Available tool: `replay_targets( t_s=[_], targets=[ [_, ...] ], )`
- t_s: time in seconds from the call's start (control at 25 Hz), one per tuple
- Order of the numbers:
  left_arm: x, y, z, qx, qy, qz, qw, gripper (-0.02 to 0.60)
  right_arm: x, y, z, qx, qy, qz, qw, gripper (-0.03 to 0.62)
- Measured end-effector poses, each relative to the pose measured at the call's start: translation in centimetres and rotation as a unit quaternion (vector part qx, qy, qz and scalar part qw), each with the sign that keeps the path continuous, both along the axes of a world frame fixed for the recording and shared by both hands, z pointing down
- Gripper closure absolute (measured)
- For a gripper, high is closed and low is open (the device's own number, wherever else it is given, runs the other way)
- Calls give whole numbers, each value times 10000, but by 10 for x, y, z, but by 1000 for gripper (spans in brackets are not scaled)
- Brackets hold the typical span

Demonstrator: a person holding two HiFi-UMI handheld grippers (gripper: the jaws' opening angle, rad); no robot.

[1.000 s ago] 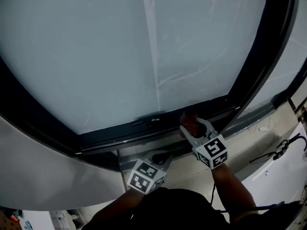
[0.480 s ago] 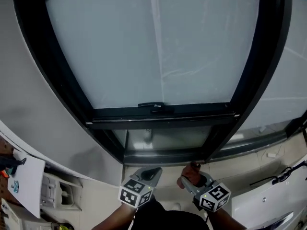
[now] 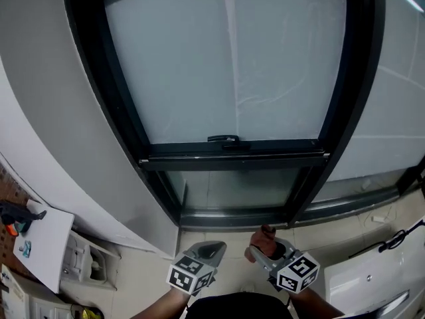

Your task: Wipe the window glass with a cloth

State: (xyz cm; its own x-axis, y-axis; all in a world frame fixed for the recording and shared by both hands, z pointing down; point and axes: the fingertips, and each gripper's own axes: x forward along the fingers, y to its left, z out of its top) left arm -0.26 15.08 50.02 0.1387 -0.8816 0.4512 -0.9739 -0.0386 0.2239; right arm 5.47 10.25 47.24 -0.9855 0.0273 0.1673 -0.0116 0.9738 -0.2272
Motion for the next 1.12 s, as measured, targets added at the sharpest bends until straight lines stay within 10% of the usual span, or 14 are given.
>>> replay_targets(
  t_s=[0.56,1.12],
  targets=[
    [7,118,-6,211,290,466,9983,565,28,143,-5,353,184,624,9973,487],
    [45,126,-28,443,200,164,9987,565,80,148,-10,417,159,440,9980,488]
  ],
)
